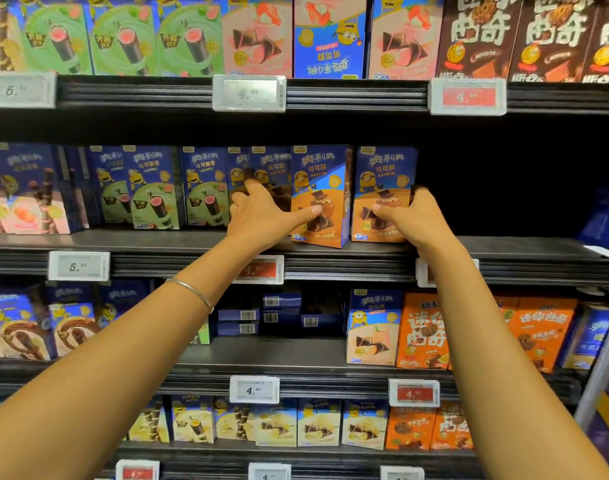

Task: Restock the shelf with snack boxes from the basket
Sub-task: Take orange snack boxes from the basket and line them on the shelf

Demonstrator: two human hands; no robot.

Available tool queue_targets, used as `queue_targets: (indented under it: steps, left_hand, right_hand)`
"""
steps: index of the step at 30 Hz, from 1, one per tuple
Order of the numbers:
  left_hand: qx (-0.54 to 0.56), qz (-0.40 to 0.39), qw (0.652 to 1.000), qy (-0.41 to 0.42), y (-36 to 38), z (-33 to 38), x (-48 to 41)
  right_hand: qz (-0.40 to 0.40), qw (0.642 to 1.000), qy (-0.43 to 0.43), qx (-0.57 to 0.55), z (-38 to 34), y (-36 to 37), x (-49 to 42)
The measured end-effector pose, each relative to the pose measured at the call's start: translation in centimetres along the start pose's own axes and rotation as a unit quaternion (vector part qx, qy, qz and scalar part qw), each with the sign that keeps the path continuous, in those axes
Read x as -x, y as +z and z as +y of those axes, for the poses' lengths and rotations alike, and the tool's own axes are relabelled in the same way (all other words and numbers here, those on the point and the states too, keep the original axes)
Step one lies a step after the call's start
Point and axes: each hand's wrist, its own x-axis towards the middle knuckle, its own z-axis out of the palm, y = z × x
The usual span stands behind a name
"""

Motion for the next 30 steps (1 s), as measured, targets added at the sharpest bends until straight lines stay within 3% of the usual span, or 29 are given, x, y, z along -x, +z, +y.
queue_targets:
  steps: [11,16,23,30]
  left_hand:
    - [-0.048,-0.001,0.999,-0.012,1.7,1.2,0.3]
    - [-0.052,0.054,0.997,0.024,3.4,2.7,0.9]
    - [-0.072,0.109,0.991,0.013,3.3,3.2,1.1]
    - [0.005,0.089,0.996,-0.028,1.9,1.9,0.4]
  right_hand:
    - [-0.012,1.0,0.008,-0.016,0.2,-0.1,-0.2]
    - [0.002,1.0,0.013,-0.006,0.1,0.1,-0.1]
    - [-0.005,1.0,0.015,-0.006,0.4,0.3,-0.2]
    - [-0.015,1.0,0.019,-0.012,0.1,0.4,-0.6]
